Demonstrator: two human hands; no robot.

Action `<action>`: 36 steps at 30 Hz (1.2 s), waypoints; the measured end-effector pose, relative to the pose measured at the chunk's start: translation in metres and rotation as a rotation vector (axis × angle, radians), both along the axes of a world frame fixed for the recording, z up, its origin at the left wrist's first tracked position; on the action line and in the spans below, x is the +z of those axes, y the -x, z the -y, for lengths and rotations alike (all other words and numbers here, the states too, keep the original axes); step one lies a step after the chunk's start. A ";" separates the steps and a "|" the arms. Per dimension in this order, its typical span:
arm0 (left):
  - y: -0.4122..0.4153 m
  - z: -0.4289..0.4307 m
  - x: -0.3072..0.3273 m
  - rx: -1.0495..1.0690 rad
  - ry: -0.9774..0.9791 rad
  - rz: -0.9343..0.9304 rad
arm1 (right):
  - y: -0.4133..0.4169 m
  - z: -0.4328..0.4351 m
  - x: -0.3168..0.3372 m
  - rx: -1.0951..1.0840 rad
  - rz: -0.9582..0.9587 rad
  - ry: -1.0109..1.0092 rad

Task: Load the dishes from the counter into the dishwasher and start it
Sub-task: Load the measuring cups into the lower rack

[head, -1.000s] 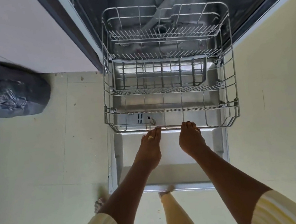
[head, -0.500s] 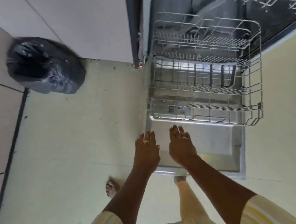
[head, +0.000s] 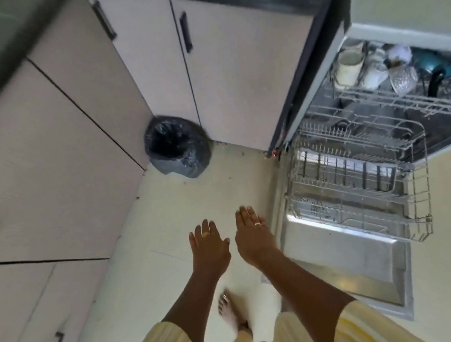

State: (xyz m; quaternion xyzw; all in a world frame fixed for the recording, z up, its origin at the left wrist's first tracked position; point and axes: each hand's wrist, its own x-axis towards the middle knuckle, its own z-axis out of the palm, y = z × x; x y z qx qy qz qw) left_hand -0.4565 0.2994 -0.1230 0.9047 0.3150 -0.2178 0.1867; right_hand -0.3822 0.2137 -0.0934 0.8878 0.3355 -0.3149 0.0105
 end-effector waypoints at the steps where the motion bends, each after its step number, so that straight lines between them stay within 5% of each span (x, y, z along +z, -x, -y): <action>1: 0.001 -0.008 0.008 0.022 -0.003 0.002 | 0.000 -0.009 0.009 0.012 0.000 -0.007; 11: -0.059 -0.114 0.090 0.148 -0.030 0.164 | -0.059 -0.117 0.090 0.080 0.131 -0.126; 22: -0.221 -0.262 0.176 0.207 -0.153 0.365 | -0.212 -0.256 0.152 0.103 0.249 -0.274; 36: -0.364 -0.451 0.215 0.256 -0.158 0.455 | -0.371 -0.421 0.187 0.099 0.415 -0.298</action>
